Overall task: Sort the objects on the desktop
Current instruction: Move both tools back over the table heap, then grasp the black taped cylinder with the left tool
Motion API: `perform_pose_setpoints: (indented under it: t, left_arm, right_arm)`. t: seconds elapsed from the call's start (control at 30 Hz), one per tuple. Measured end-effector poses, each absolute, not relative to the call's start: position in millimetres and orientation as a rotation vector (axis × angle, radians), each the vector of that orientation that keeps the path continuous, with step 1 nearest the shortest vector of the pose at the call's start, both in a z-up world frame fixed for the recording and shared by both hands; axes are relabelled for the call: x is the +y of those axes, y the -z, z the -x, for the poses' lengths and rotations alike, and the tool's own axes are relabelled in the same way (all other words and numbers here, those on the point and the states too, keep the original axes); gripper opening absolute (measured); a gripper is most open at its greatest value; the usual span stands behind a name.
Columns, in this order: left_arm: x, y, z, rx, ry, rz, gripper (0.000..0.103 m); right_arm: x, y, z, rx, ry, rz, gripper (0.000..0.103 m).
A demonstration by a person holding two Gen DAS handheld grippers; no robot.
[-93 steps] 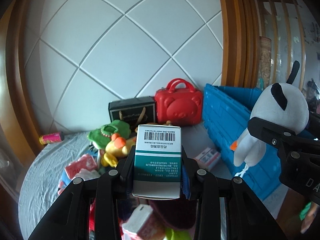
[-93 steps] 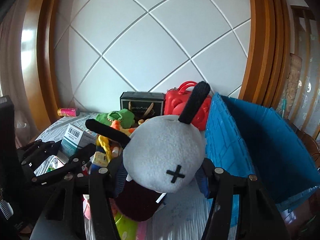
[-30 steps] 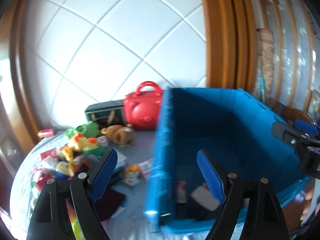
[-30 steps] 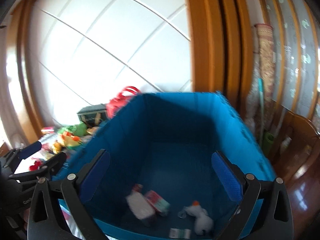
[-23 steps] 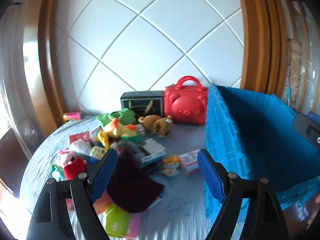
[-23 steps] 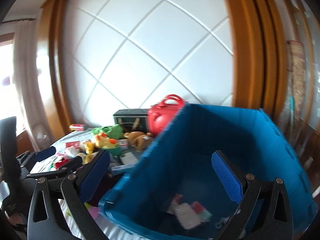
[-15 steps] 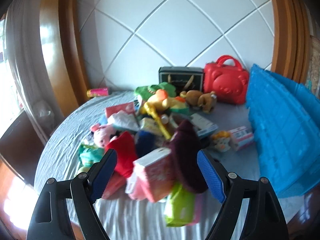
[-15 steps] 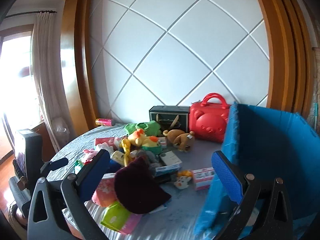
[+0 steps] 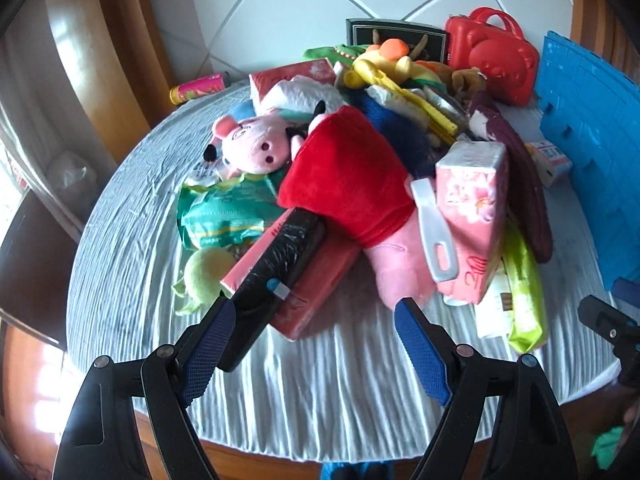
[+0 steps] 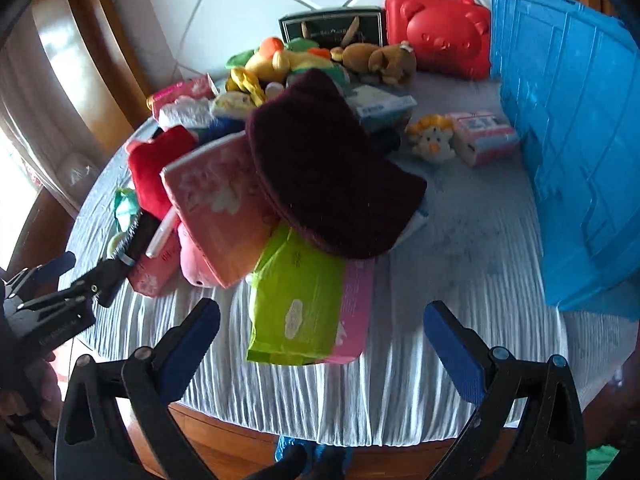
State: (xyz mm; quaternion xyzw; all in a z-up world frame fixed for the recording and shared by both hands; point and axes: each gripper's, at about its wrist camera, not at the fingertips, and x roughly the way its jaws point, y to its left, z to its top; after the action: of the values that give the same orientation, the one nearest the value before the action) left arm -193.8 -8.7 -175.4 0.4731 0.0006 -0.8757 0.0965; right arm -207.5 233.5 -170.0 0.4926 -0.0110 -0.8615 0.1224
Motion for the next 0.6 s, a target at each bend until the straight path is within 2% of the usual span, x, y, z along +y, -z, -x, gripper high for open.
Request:
perform_pose_setpoints:
  t: [0.17,0.47,0.6]
  left_arm:
    - [-26.2,188.4,198.0,-0.031,2.549,-1.412,0.083]
    - [-56.9,207.0,214.7,0.024,2.577,-1.477,0.083]
    - [-64.7,220.0,235.0,-0.038,2.627,-1.559,0.083]
  right_arm:
    - [222.0,189.7,218.3,-0.034,2.502,-1.498,0.103]
    - [201.3,220.8,236.5,-0.045,2.490,-1.593,0.103]
    - [198.5,230.0,240.2,-0.110,2.539,-1.643,0.103]
